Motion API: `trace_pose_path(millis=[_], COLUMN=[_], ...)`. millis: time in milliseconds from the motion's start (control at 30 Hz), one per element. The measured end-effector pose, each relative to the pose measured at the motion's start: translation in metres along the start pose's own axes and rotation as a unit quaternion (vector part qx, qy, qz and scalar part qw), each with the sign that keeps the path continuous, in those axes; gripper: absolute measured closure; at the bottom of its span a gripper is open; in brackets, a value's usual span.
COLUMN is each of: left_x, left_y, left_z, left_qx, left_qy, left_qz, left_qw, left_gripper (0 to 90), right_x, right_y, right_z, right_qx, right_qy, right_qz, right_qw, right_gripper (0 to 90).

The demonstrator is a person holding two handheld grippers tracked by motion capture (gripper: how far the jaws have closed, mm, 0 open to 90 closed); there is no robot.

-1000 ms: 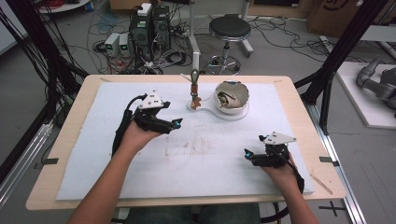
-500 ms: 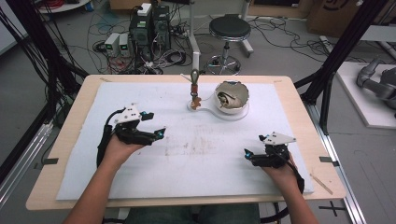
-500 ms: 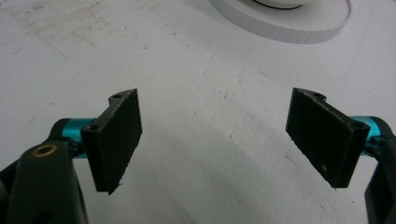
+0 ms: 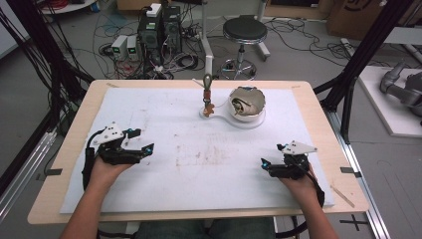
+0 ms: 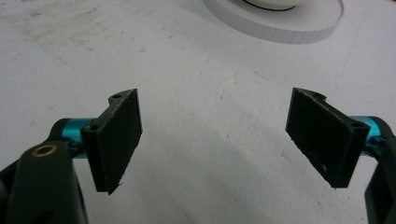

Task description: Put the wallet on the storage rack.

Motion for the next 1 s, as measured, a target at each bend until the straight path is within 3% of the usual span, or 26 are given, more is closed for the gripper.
trace_pose_path(millis=[333,1000], left_x=[-0.007,-0.008], left_y=[0.003,0.0], left_z=[-0.017,-0.016], left_qx=[0.024,0.035], left_qy=[0.01,0.003], left_qz=[-0.002,-0.004], left_qw=[0.9997,0.9994], left_gripper=[20.7,20.2], right_x=[-0.001,0.0], right_y=[-0.003,-0.002], right_z=[0.004,0.003], right_qx=[0.0,0.0], right_qy=[0.002,0.003], right_qz=[-0.004,-0.003], right_qw=[1.0,1.0], right_gripper=[18.7,18.7])
Point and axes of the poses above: each handheld gripper's, and its own axes: y roughly backward along the jaws, x roughly out of its top, z roughly to its right, the point moved 7 cm from there along -y, roughly forward along the jaws, and after that the axes turned 14 degrees about y, right-handed, at the moved point
